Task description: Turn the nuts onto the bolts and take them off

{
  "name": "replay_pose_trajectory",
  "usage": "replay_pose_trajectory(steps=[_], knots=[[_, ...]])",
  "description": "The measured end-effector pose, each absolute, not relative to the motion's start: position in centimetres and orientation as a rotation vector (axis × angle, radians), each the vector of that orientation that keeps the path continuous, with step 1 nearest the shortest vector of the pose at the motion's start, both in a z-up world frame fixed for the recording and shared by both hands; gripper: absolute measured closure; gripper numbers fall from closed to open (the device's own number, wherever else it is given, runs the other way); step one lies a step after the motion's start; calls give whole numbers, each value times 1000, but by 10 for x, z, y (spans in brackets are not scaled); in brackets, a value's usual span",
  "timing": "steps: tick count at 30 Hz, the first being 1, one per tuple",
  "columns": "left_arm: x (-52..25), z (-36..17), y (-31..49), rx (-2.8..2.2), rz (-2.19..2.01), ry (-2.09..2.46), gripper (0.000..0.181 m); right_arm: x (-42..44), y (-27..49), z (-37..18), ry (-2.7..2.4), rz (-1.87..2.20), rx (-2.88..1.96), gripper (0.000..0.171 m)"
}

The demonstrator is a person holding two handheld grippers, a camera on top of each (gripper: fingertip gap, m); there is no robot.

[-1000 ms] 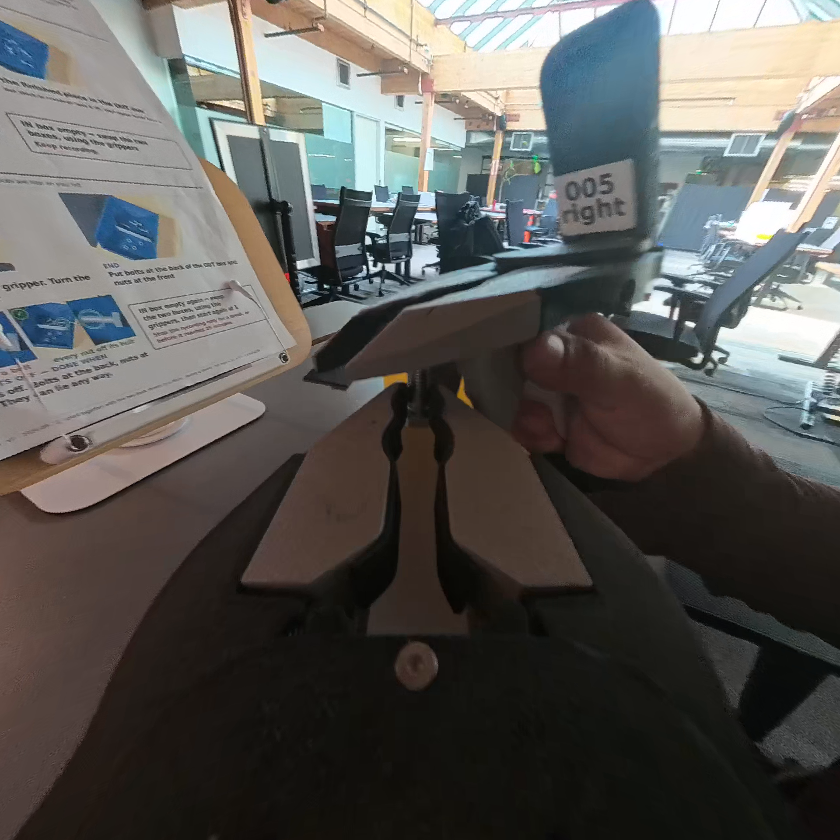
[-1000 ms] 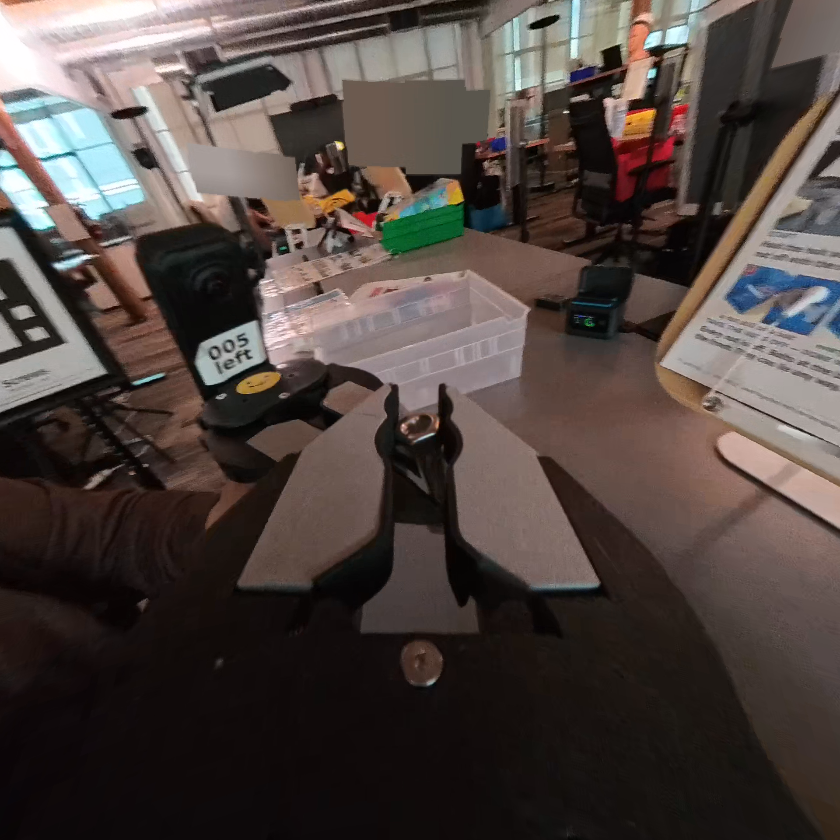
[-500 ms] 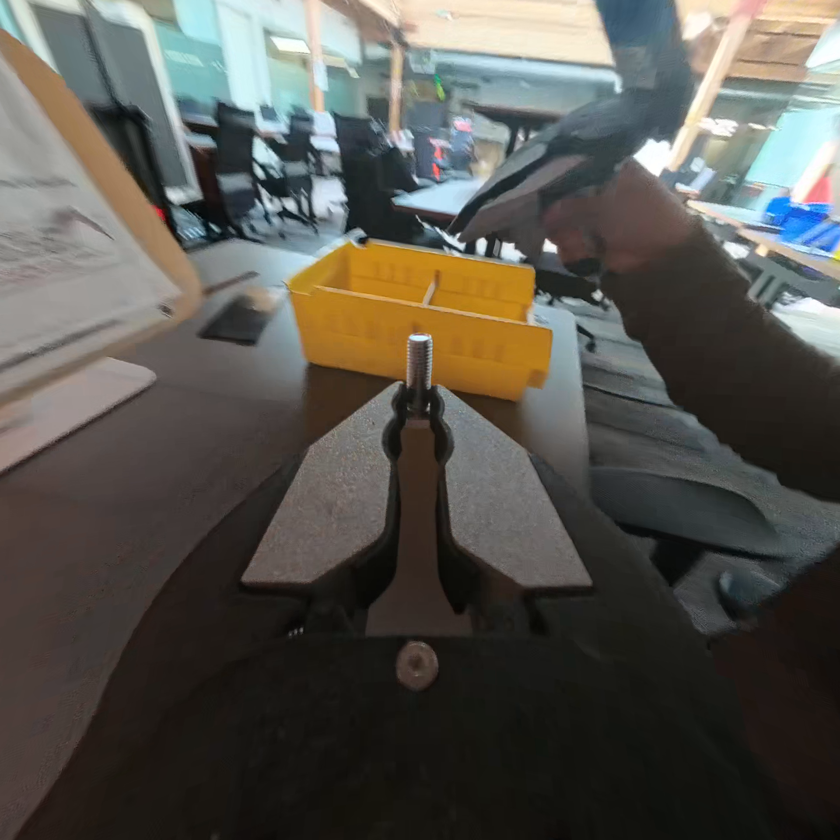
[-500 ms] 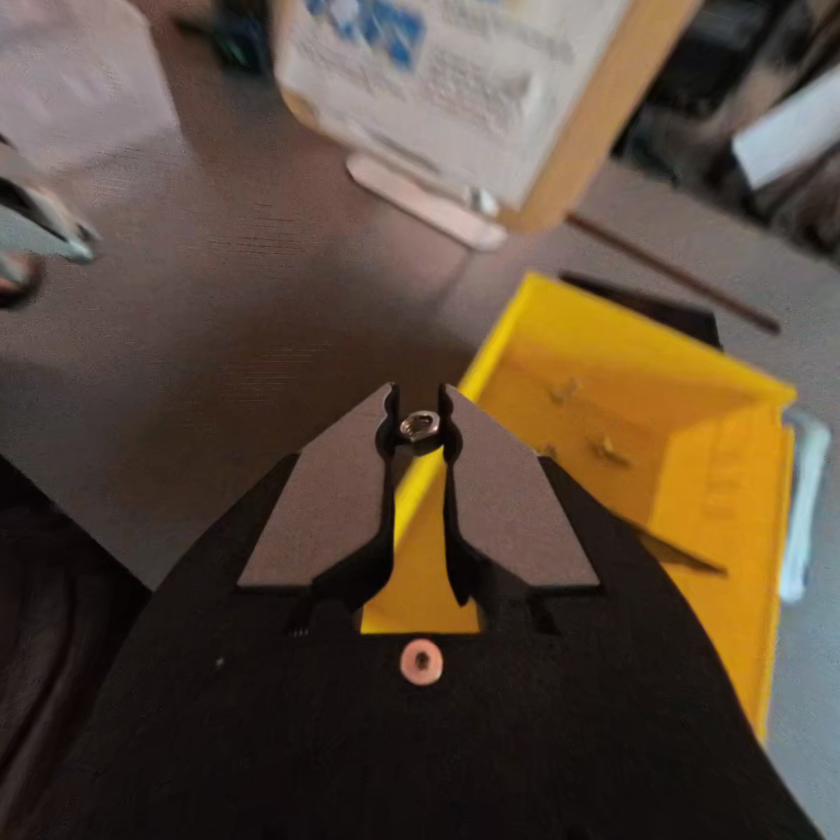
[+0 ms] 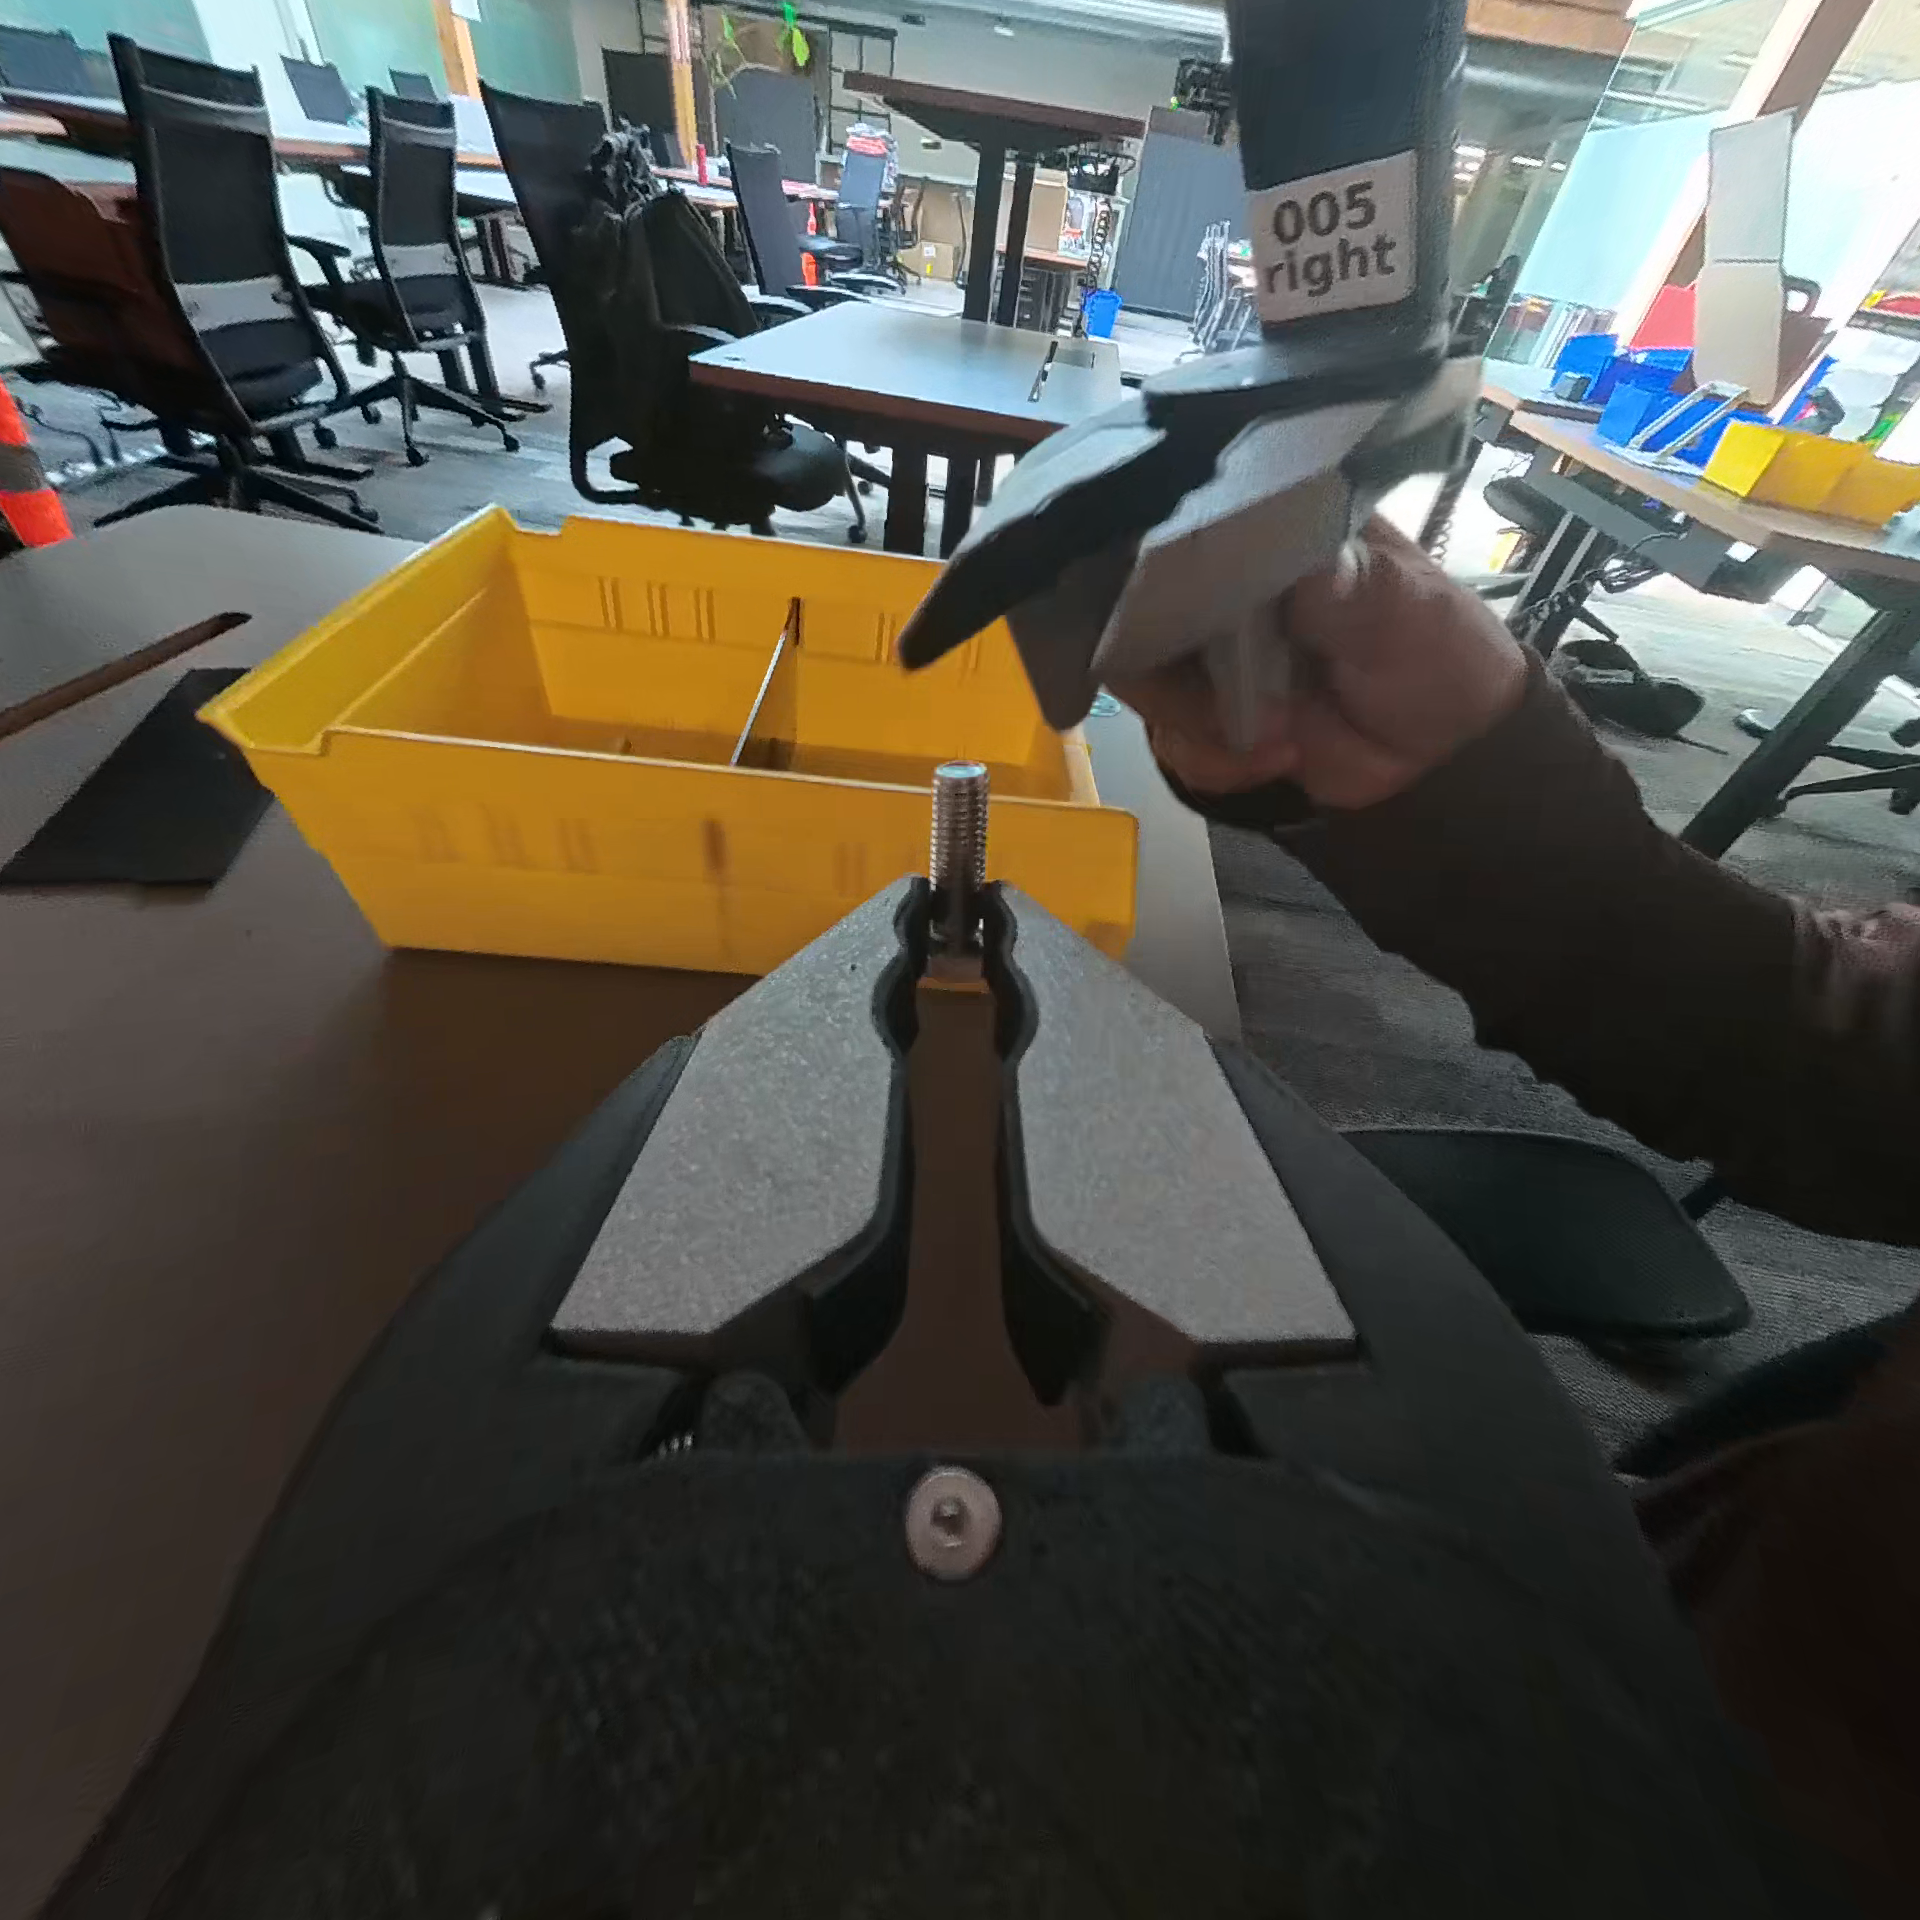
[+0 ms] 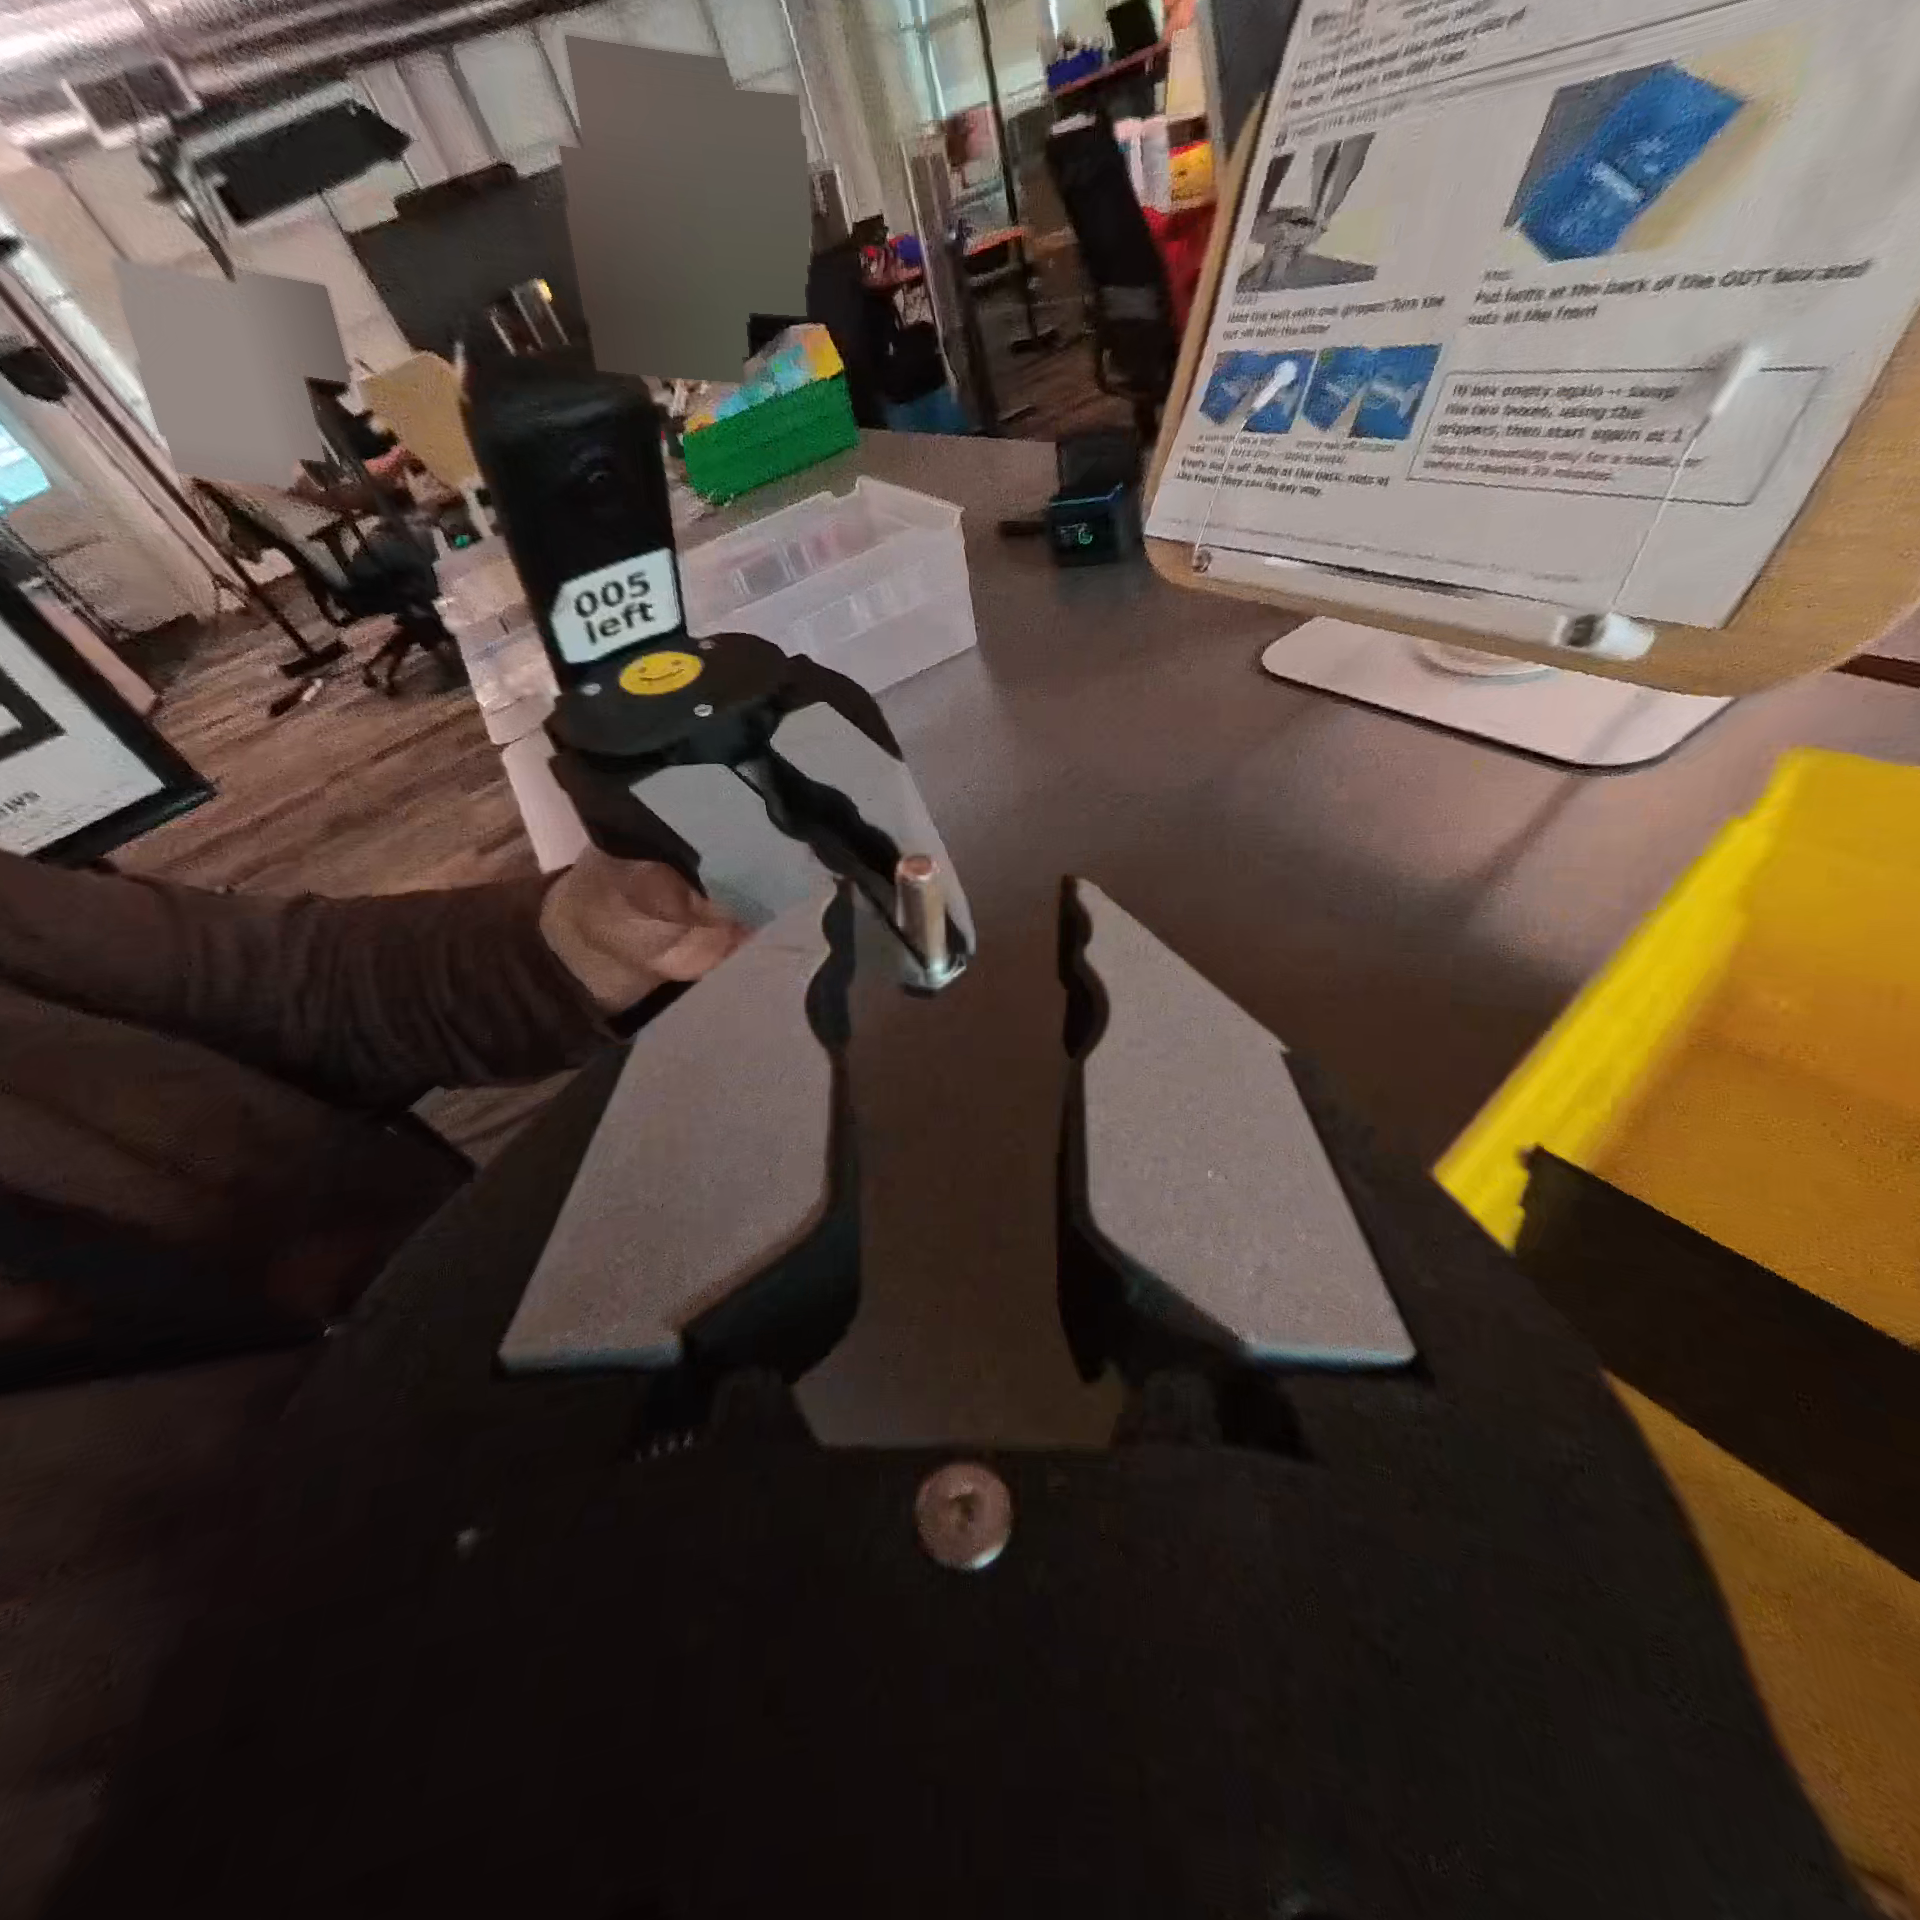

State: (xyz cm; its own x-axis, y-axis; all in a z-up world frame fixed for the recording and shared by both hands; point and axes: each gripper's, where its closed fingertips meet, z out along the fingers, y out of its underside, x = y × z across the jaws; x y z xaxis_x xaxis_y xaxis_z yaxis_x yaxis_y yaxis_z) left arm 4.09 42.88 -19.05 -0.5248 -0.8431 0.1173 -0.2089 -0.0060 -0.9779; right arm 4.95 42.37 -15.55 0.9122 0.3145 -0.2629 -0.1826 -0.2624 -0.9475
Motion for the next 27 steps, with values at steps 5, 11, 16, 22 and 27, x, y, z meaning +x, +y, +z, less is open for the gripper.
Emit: replay_pose_trajectory(steps=[5, 11, 16, 22, 27], knots=[[49, -193, 427, -1119, -1509, 1715, 172, 29, 446, -167, -158, 560, -1794, 164], [34, -174, 459, -1222, -1547, 1532, 169, 86, 464, -157, -74, 283, -1878, 170], [-23, -169, 492, -1264, -1373, 1525, 166, 214, 478, -200, 126, -83, -2171, 171], [-99, -185, 563, -1374, -1063, 1450, 180, 278, 483, -265, 232, -318, -2431, 171], [-185, -194, 614, -1527, -892, 1332, 162, 237, 456, -223, 242, -142, -2269, 154]])
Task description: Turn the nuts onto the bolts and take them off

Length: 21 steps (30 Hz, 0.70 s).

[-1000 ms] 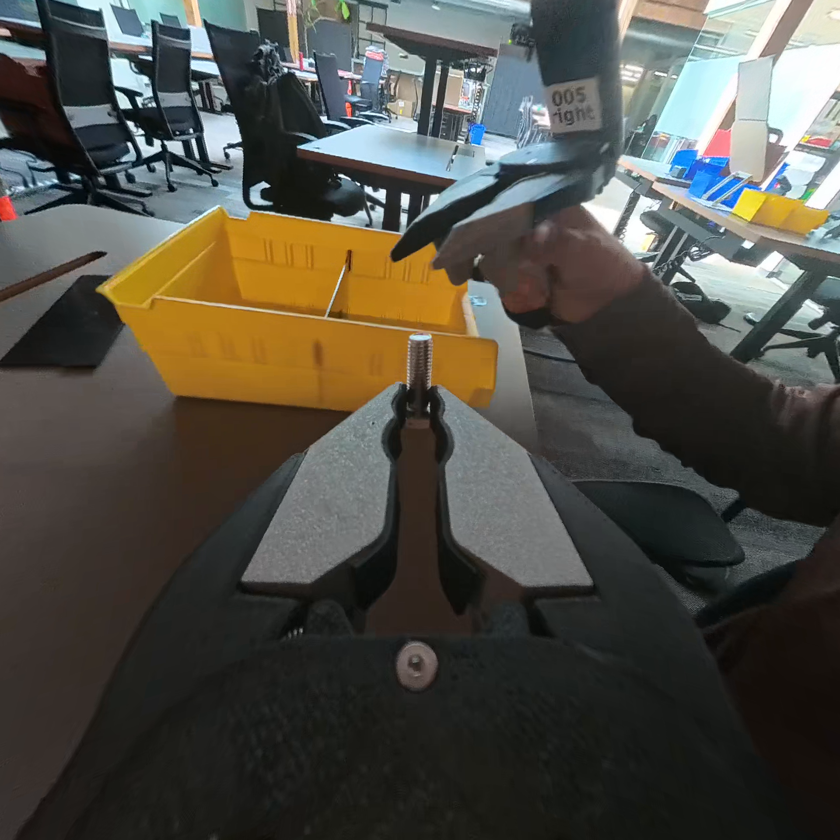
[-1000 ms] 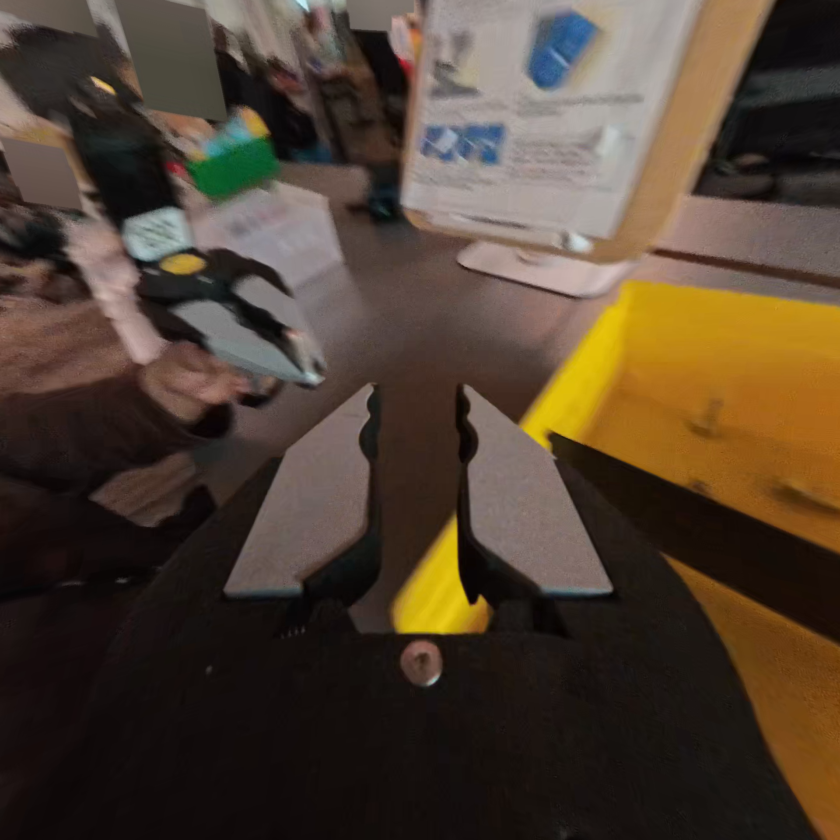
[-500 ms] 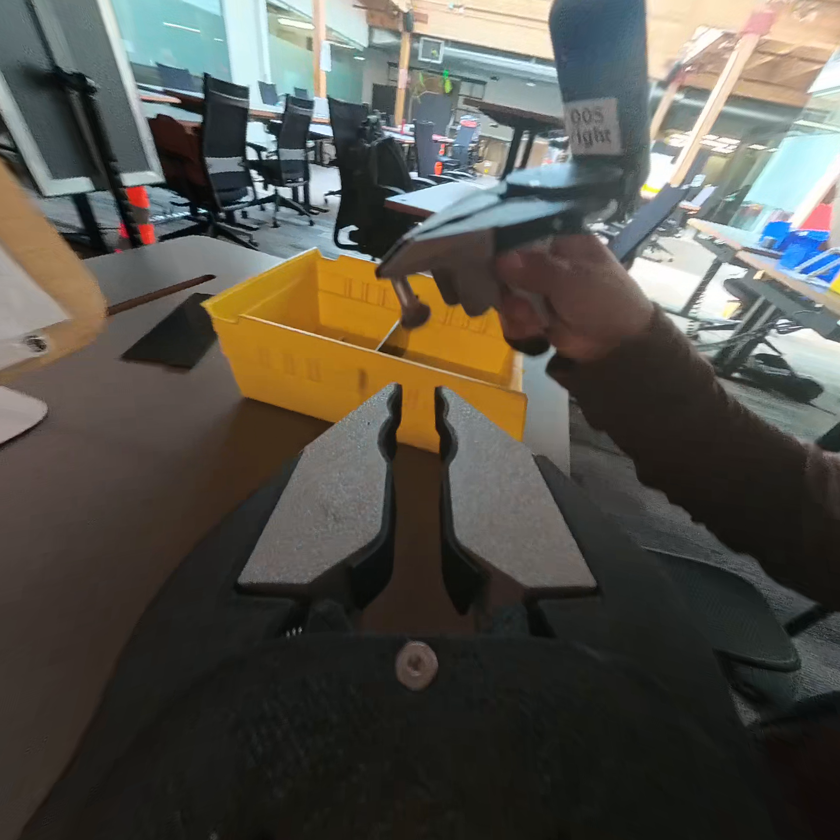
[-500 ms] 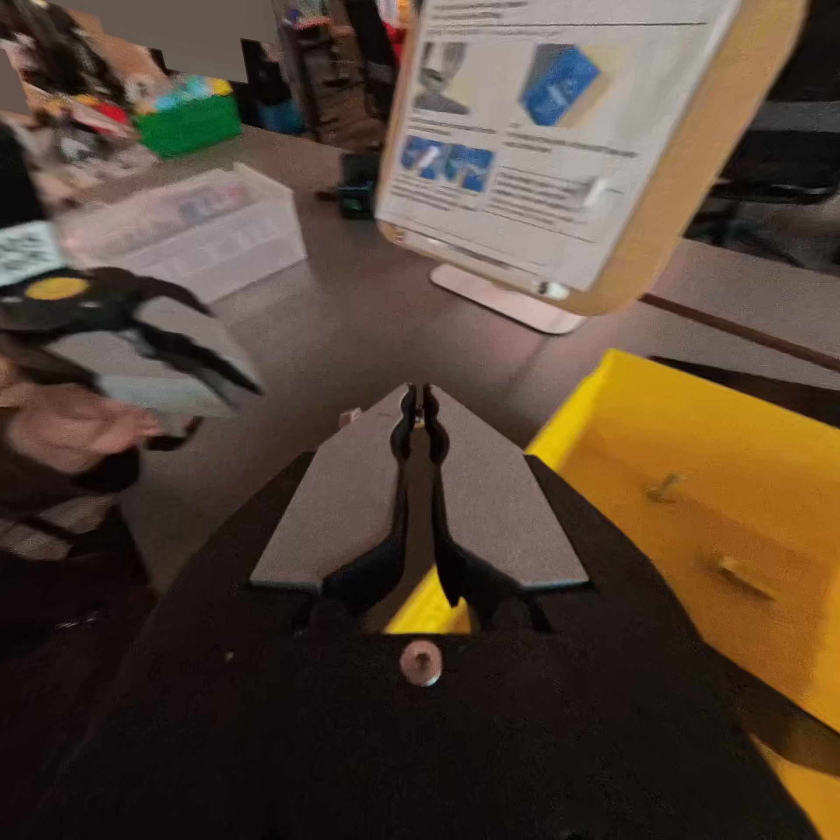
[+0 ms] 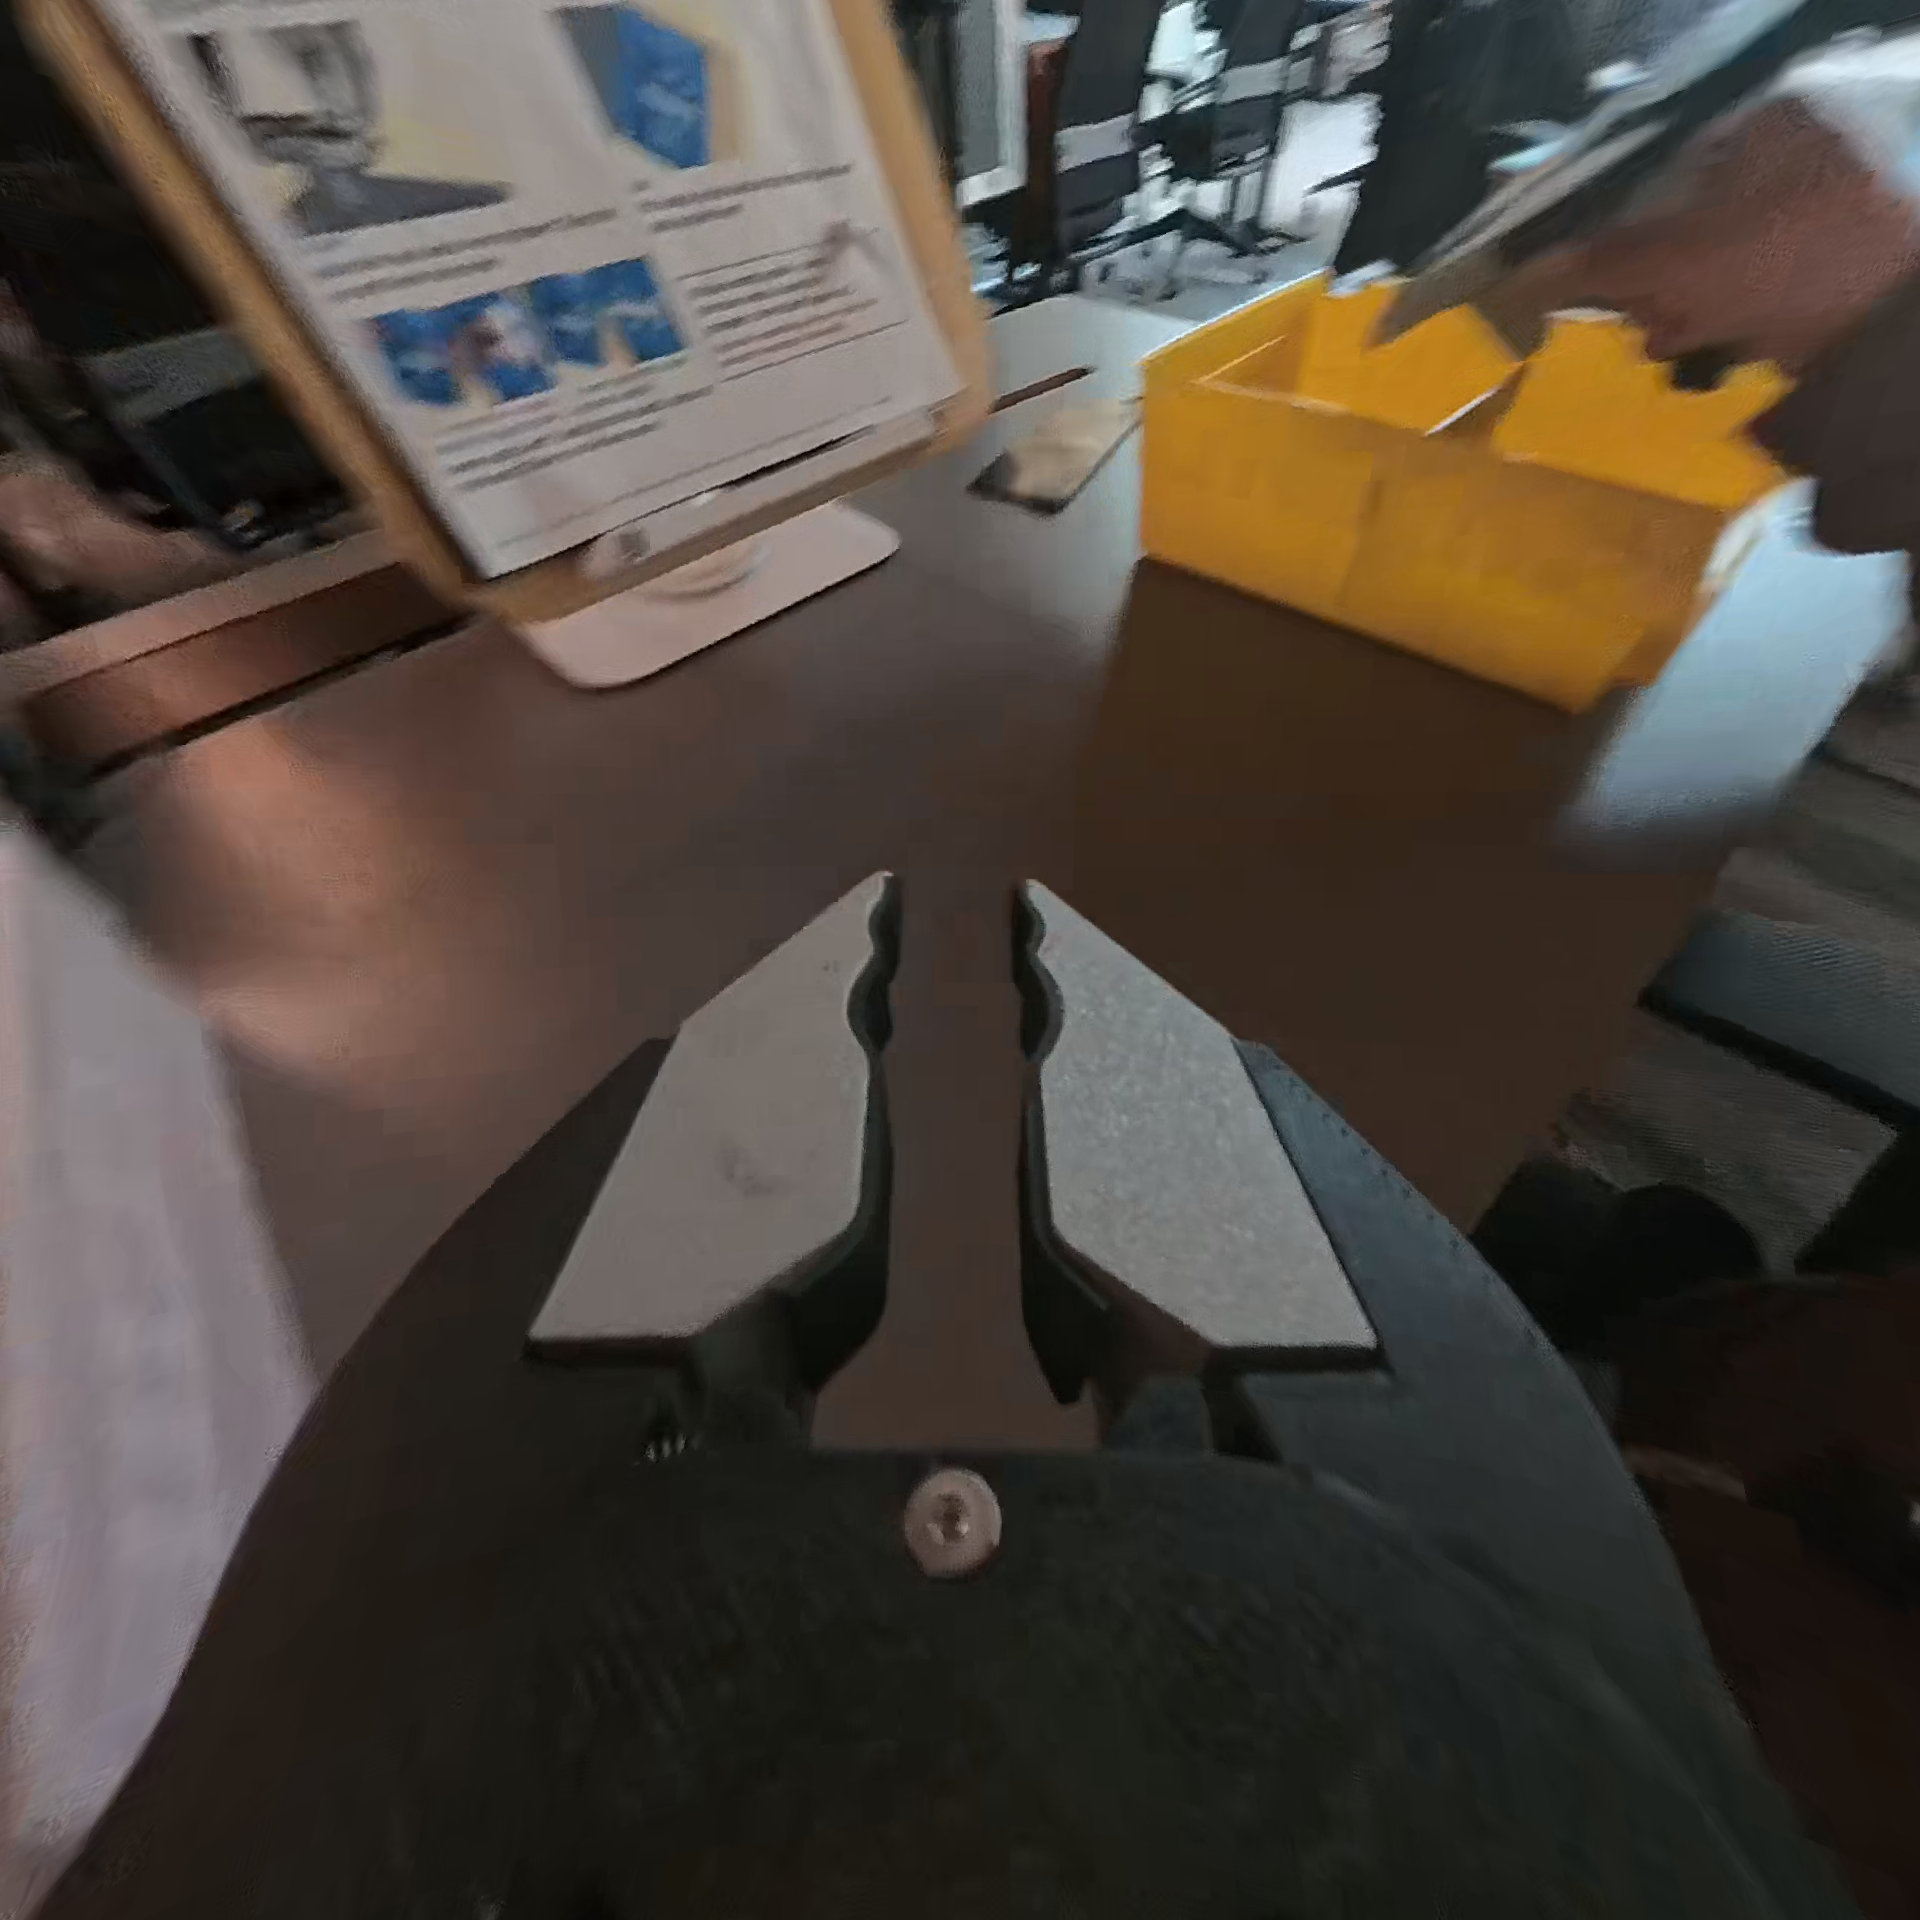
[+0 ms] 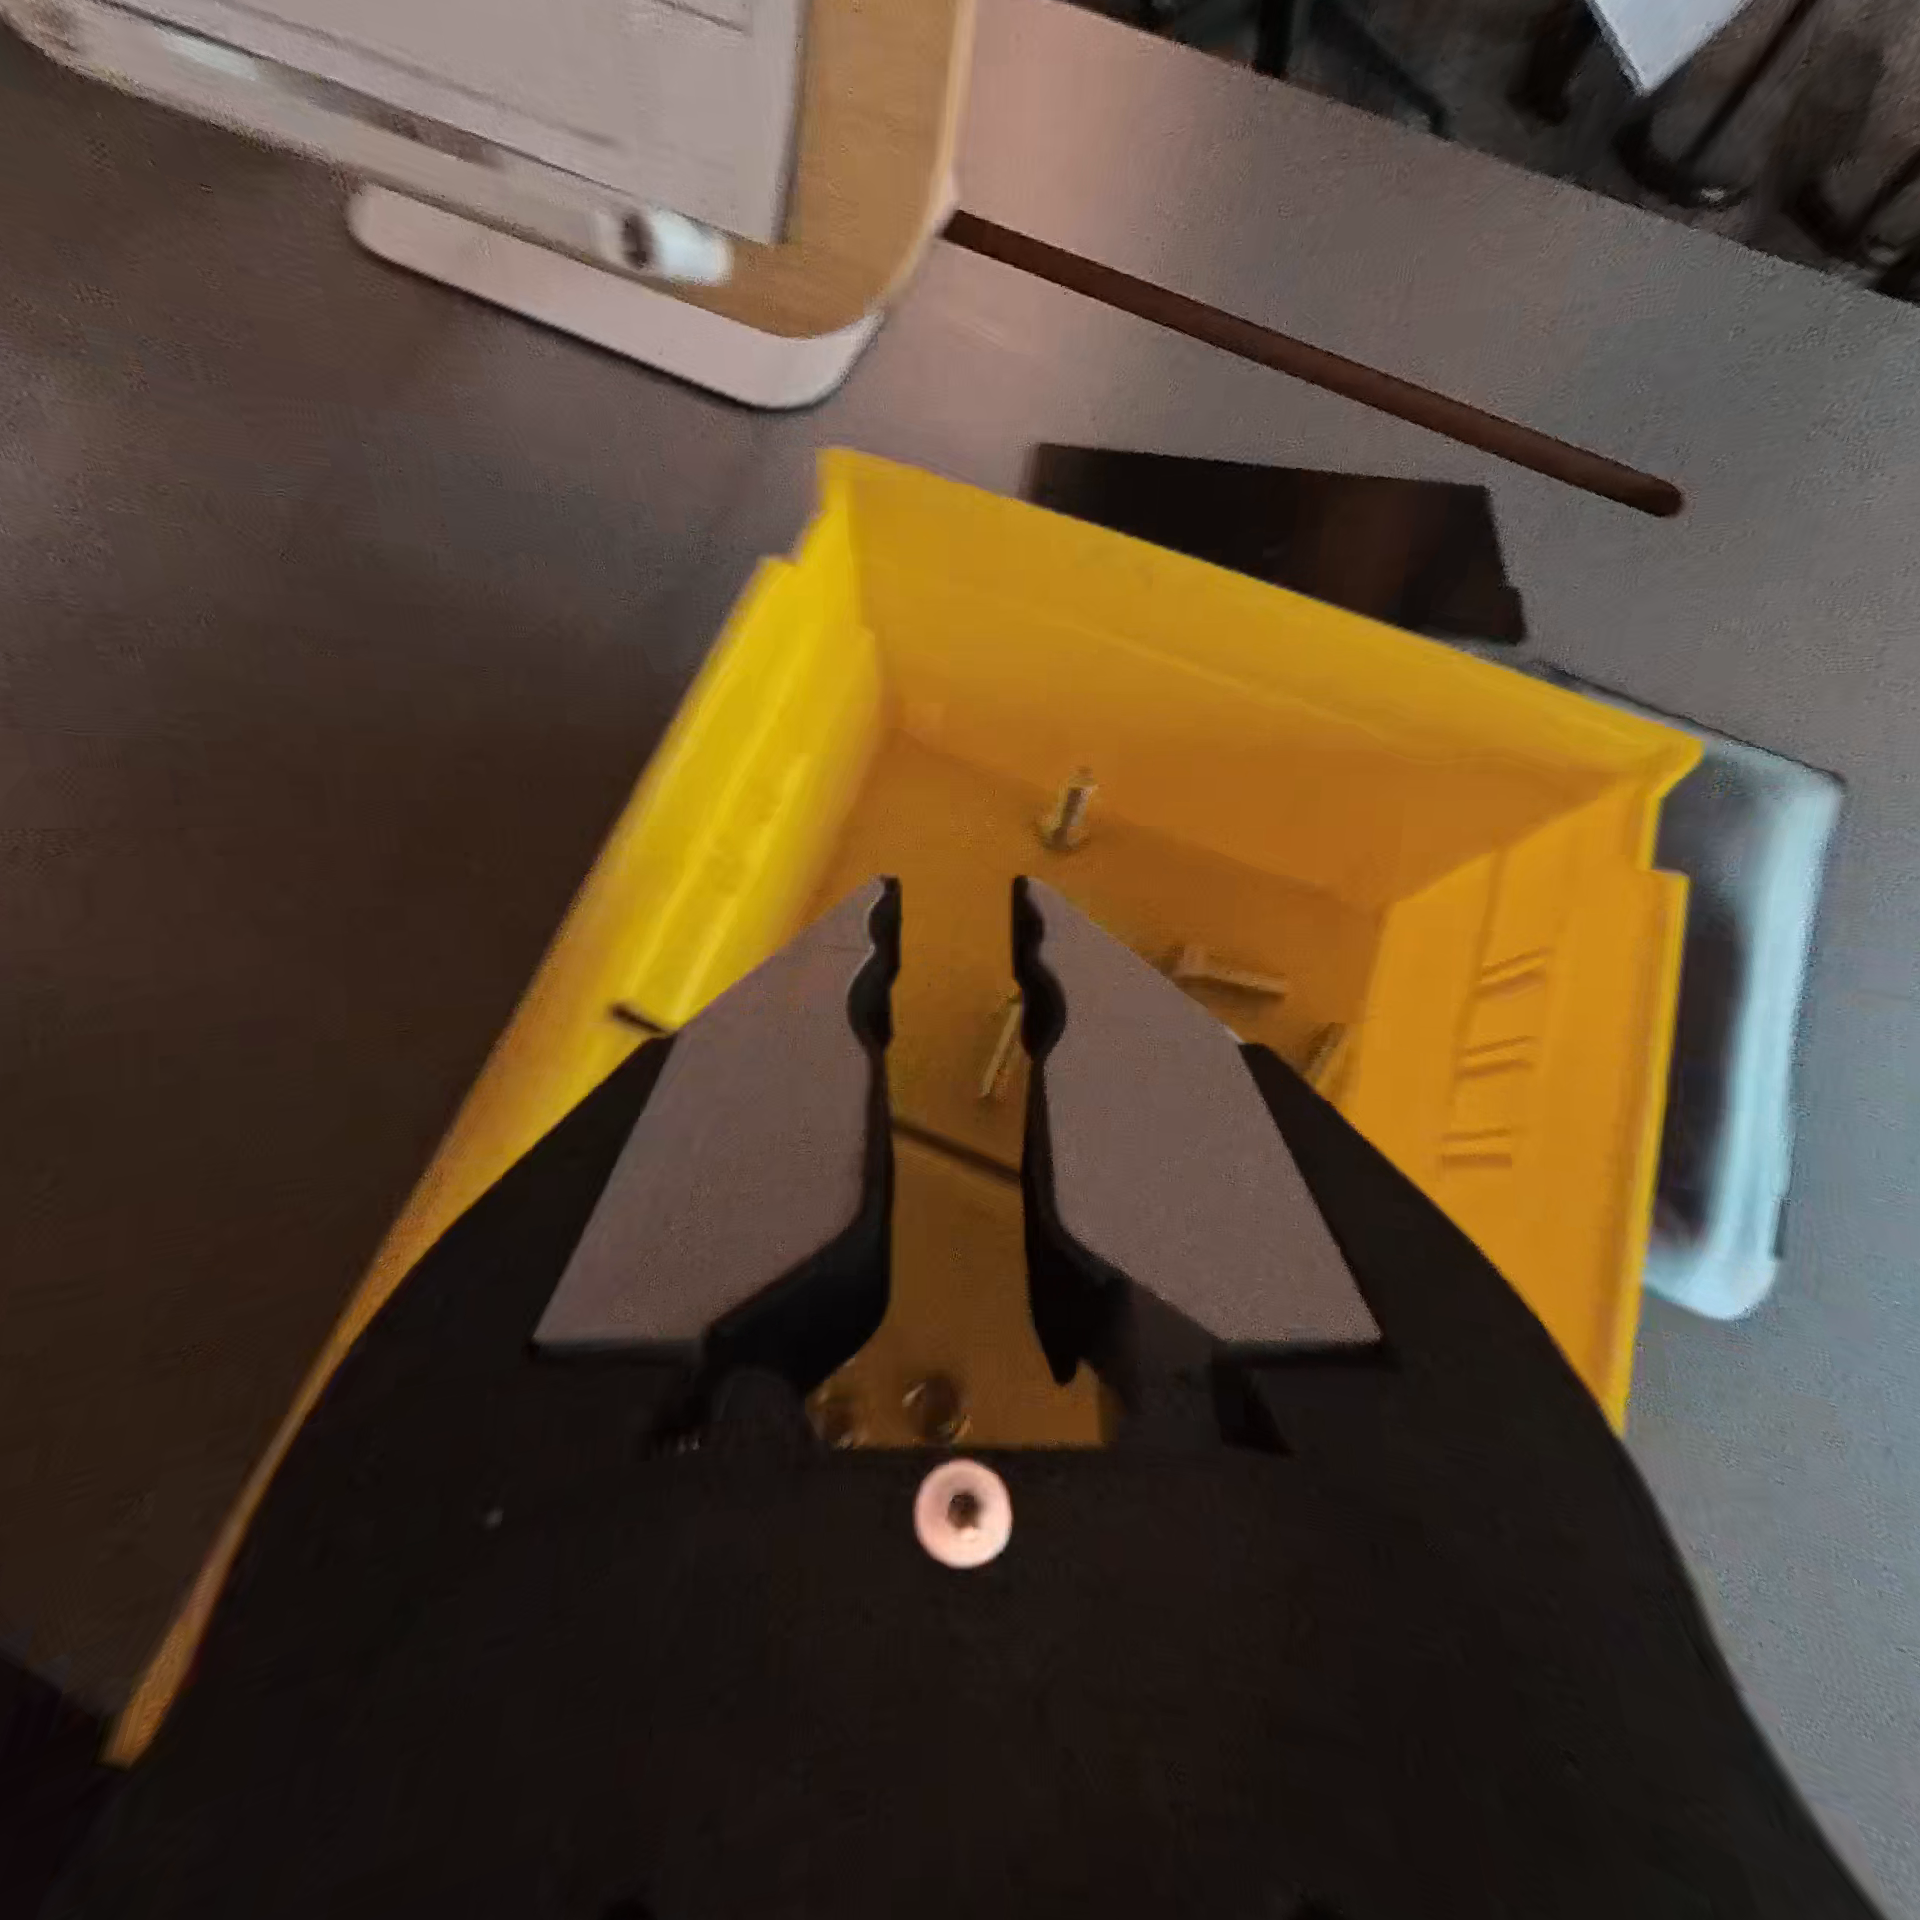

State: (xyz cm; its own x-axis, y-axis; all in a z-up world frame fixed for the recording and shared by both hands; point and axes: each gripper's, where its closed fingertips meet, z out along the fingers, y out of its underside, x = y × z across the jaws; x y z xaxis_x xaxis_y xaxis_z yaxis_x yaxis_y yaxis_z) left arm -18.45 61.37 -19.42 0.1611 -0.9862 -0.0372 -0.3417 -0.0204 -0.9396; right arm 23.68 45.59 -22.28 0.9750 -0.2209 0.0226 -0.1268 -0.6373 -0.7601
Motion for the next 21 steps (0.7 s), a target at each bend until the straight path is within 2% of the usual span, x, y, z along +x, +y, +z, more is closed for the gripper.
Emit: replay_pose_trajectory(steps=[1, 3, 4, 6, 8, 10, 11, 13, 14, 16, 21], knots=[[-208, -196, 627, -1568, -820, 1292, 155, 213, 444, -214, 219, -66, -2226, 140], [-257, -199, 655, -1657, -652, 1192, 140, 163, 417, -207, 182, 69, -2172, 103], [-278, -200, 668, -1699, -589, 1140, 132, 141, 405, -208, 175, 97, -2160, 92], [-302, -202, 685, -1750, -545, 1070, 115, 115, 392, -217, 173, 63, -2154, 86], [-305, -216, 705, -1801, -525, 1034, 109, 97, 396, -239, 172, 30, -2199, 86], [-307, -251, 731, -1915, -421, 1037, 109, 94, 402, -266, 171, -66, -2300, 95], [-310, -273, 740, -1981, -358, 1053, 118, 97, 405, -278, 175, -116, -2347, 108], [-308, -299, 747, -2004, -326, 1107, 164, 107, 408, -296, 163, -250, -2420, 139], [-310, -299, 753, -1958, -277, 1094, 176, 108, 406, -295, 147, -306, -2431, 142], [-319, -294, 759, -1882, -183, 1094, 179, 109, 403, -298, 151, -358, -2454, 148], [-309, -239, 738, -1761, -372, 1011, 180, 58, 406, -295, 70, -301, -2445, 163]])
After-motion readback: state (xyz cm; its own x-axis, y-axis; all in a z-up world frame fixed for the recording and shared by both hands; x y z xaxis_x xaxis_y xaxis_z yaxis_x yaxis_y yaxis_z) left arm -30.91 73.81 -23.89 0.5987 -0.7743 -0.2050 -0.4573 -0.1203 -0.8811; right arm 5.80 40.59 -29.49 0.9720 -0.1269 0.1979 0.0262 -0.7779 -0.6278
